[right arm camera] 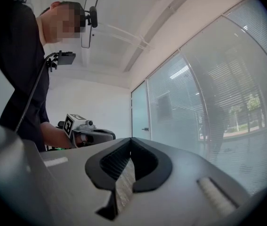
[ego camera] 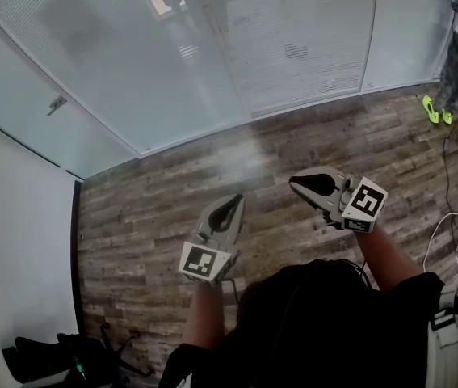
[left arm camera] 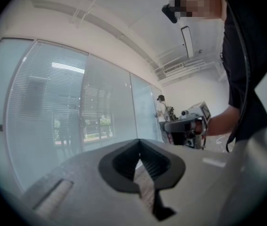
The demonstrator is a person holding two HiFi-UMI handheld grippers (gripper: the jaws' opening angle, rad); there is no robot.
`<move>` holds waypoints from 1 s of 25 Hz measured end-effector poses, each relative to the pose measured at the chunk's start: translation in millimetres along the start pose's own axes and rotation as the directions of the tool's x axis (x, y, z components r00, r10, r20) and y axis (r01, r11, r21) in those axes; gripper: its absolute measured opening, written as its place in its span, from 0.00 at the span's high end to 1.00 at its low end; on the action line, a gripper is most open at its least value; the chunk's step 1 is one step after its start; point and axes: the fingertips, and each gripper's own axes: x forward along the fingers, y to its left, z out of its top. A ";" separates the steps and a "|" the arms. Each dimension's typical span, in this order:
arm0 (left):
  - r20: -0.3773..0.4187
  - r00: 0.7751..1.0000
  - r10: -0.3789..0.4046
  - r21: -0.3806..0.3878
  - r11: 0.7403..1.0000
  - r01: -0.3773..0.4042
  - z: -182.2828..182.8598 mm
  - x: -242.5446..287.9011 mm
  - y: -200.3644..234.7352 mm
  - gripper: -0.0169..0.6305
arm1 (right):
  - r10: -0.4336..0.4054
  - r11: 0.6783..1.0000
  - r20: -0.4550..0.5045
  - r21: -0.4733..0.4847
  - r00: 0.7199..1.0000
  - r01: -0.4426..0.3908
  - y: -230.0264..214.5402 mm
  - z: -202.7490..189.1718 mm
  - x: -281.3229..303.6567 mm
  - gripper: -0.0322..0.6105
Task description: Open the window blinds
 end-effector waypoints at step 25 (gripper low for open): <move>-0.039 0.999 -0.009 -0.037 0.999 0.008 11.0 -18.1 -19.2 0.97 | -0.012 1.000 -0.009 -0.016 1.000 0.012 7.0 7.2 -12.9 0.94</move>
